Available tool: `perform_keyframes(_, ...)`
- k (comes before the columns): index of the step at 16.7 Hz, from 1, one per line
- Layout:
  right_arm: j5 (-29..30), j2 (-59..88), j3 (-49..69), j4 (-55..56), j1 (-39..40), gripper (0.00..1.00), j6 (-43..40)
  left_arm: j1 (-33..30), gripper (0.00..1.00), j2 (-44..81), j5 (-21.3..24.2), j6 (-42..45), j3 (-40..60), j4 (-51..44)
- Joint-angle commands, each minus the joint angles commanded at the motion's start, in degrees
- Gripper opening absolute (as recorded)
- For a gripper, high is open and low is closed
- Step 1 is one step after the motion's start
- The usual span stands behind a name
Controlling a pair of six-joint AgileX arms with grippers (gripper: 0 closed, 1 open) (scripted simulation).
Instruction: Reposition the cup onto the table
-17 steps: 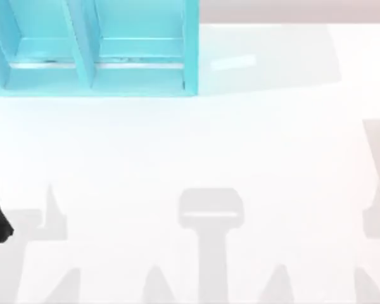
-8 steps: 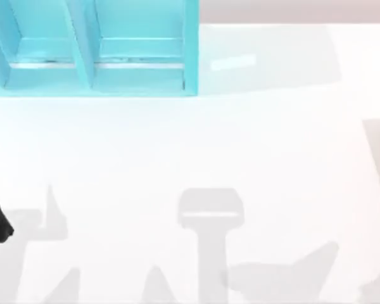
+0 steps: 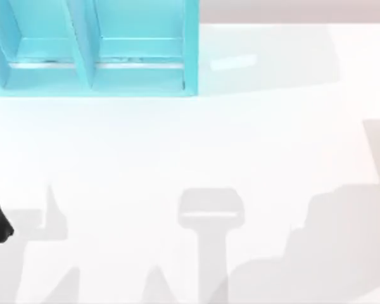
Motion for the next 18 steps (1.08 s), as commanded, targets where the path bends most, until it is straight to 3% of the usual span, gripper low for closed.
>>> perform_keyframes(6, -0.1, 13.3, 13.2, -9.3, -3.7, 1.00, -4.1, 0.0, 1.00, 0.0, 0.0, 0.0, 0.0, 0.0)
perform_keyframes(13, -0.1, 13.7, 12.7, -8.6, -3.6, 1.00, -4.1, 0.0, 1.00, 0.0, 0.0, 0.0, 0.0, 0.0)
perform_keyframes(18, -0.1, 15.4, 5.8, -0.1, -3.6, 1.00, -4.0, 0.0, 1.00, 0.0, 0.0, 0.0, 0.0, 0.0)
